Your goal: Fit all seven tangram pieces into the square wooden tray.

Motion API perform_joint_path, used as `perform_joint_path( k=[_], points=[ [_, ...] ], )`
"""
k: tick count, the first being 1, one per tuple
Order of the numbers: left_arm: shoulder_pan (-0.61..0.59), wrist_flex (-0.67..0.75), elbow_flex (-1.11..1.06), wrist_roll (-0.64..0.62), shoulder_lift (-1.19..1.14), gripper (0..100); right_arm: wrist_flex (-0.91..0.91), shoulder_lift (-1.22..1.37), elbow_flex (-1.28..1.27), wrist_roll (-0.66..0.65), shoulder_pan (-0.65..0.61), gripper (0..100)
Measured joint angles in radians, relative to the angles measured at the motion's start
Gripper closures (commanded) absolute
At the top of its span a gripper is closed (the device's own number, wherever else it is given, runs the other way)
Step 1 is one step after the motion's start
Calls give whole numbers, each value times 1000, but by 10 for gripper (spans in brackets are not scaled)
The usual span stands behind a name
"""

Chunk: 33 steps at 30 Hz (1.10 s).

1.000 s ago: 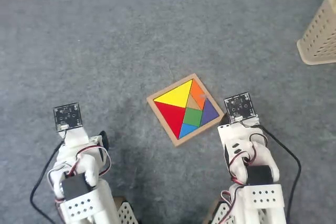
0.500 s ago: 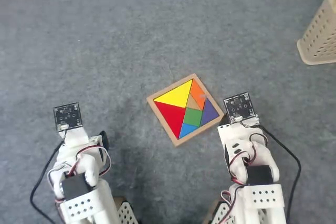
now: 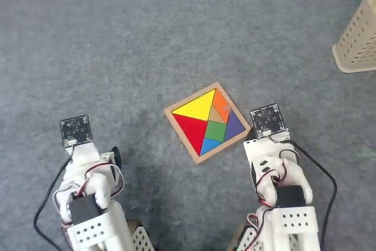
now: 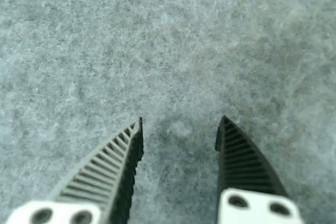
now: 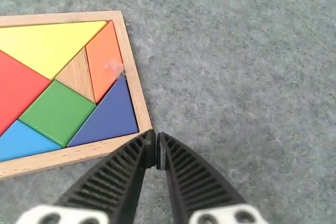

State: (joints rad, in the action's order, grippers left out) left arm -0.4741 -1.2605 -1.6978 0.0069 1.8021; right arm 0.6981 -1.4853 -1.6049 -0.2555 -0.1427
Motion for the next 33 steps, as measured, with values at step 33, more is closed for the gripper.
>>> perform_joint_path(
  k=[33],
  points=[
    [0, 0, 0, 0, 0, 784, 0, 0, 0, -3, 0, 991]
  ],
)
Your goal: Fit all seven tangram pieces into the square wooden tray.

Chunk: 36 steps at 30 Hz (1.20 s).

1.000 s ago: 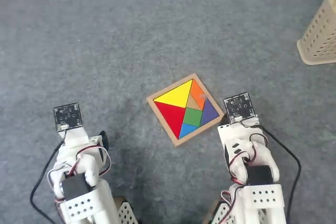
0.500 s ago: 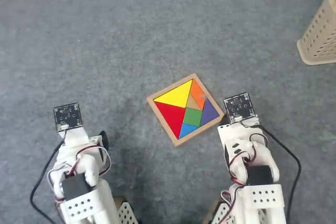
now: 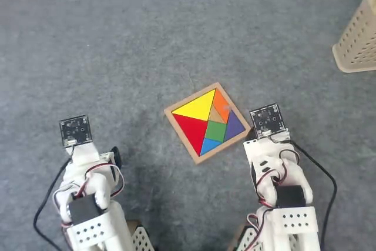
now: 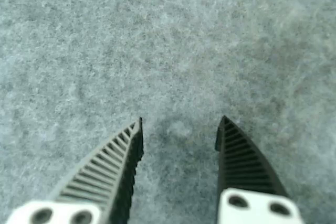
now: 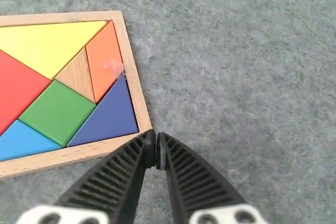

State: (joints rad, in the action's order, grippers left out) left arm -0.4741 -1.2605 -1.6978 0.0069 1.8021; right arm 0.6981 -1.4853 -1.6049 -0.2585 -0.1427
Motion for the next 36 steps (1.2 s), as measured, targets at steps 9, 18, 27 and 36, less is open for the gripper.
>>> perform_joint_path(
  k=[9, 18, 27, 36],
  points=[
    [0, 0, 0, 0, 0, 784, 0, -2, -41, 0, 0, 991],
    [0, 0, 0, 0, 0, 784, 2, -5, -69, -2, 0, 991],
    [0, 0, 0, 0, 0, 784, 146, -12, -69, -2, 0, 991],
    [0, 0, 0, 0, 0, 784, 178, -12, -69, -2, 0, 991]
  ],
)
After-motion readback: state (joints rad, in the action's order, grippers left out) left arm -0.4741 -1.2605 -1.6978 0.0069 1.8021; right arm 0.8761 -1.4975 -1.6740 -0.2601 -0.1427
